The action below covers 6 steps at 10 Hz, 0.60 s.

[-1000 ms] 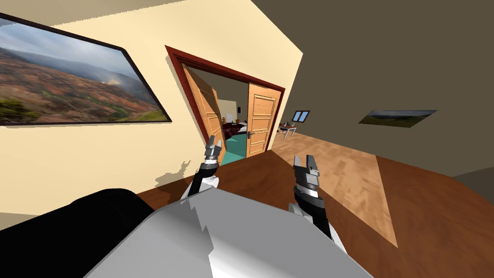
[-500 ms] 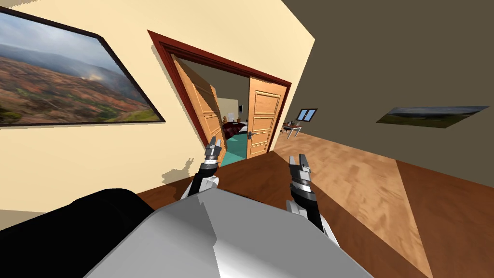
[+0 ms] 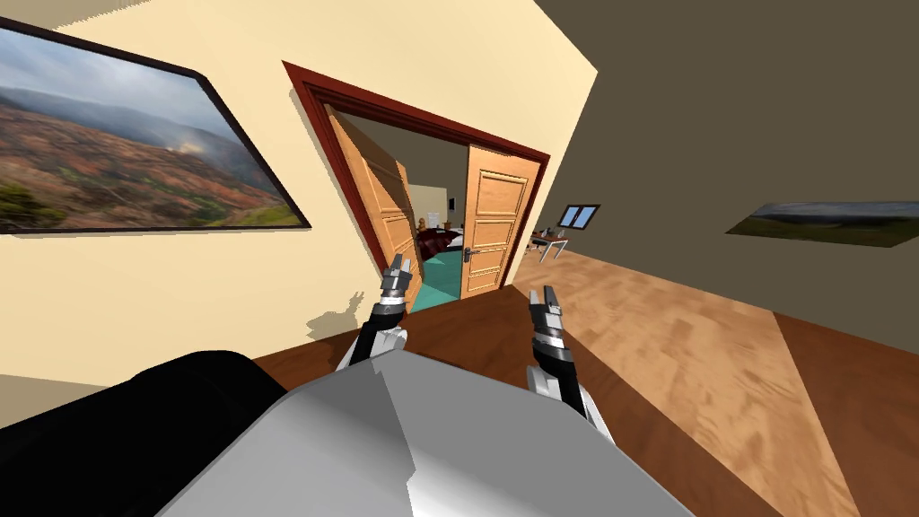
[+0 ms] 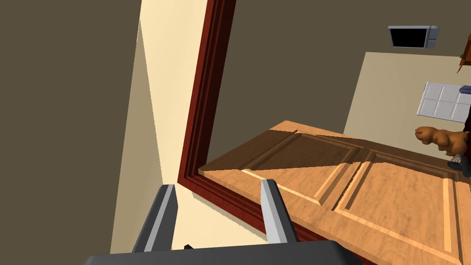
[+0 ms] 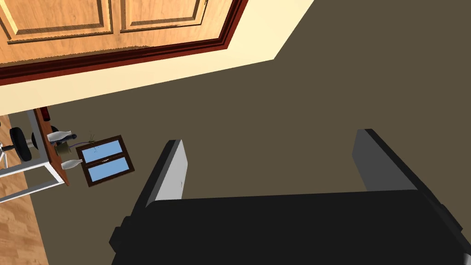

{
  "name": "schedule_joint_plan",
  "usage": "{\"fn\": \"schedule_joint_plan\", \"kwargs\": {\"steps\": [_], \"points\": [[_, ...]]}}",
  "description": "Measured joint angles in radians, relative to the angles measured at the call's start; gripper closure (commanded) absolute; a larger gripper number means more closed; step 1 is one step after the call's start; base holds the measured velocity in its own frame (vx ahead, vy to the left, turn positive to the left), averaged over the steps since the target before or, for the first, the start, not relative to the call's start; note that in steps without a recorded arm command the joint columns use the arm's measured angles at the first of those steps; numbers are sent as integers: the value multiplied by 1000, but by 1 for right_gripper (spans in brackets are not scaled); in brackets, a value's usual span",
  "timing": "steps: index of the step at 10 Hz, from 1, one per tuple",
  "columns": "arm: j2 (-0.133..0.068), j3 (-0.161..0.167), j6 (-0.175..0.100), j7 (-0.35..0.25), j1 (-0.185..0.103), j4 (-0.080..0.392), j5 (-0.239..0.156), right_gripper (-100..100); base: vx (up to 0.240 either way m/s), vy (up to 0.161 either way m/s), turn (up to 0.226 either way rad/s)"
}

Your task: Push the door open

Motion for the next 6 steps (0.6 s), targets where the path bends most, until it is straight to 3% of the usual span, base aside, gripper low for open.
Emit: {"fn": "schedule_joint_plan", "kwargs": {"steps": [6], "points": [[-21,13,40,-23,-80,114,-3,-100,101,-23,68]]}}
